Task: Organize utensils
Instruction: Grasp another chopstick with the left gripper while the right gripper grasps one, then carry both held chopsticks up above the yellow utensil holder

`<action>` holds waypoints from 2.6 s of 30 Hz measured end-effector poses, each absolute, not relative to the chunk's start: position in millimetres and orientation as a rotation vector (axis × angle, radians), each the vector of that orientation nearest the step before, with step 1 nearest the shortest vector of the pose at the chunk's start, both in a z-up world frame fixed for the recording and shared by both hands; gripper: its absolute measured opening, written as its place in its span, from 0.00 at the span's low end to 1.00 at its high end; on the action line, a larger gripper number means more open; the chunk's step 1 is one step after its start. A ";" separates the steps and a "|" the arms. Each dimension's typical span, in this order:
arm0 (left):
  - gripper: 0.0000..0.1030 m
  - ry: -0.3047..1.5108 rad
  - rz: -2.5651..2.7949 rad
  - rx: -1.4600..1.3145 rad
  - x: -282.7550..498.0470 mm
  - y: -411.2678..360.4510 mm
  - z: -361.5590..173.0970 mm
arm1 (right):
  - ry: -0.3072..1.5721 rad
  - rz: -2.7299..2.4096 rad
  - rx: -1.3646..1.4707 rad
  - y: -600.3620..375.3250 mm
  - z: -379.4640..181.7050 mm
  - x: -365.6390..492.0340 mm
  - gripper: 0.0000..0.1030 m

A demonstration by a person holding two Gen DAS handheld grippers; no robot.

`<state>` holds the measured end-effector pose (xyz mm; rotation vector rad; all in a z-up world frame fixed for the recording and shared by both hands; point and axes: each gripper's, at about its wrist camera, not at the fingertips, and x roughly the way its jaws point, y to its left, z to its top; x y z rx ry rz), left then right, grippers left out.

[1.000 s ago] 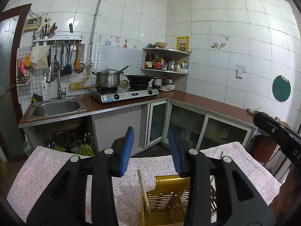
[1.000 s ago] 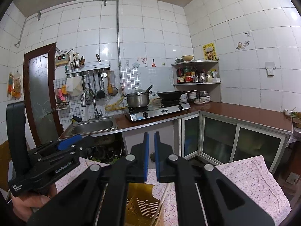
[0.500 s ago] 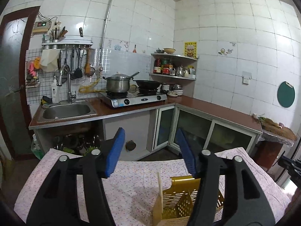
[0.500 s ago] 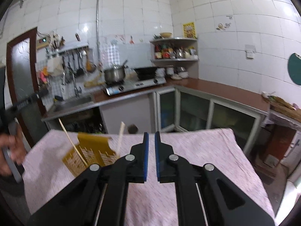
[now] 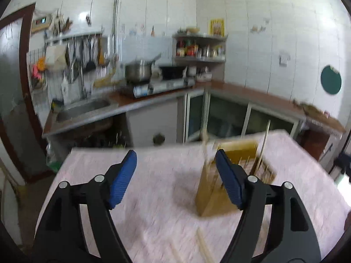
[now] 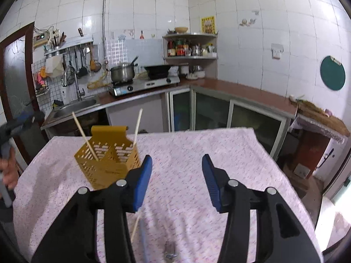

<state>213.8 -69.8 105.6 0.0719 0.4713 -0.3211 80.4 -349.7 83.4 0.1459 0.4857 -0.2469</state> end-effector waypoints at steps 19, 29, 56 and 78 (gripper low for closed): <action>0.67 0.889 -0.255 0.056 220.6 -45.4 -51.7 | 0.786 -0.096 0.122 -278.5 -30.8 154.0 0.46; 0.60 0.961 -0.211 0.083 247.0 -73.7 -79.9 | 0.922 -0.033 0.046 -263.5 -72.1 190.0 0.41; 0.03 1.000 -0.277 0.133 241.0 -80.5 -73.7 | 1.025 -0.005 0.096 -277.3 -81.5 206.2 0.06; 0.03 0.807 -0.295 0.040 209.7 -58.3 5.6 | 0.780 0.033 0.167 -289.4 3.5 173.2 0.06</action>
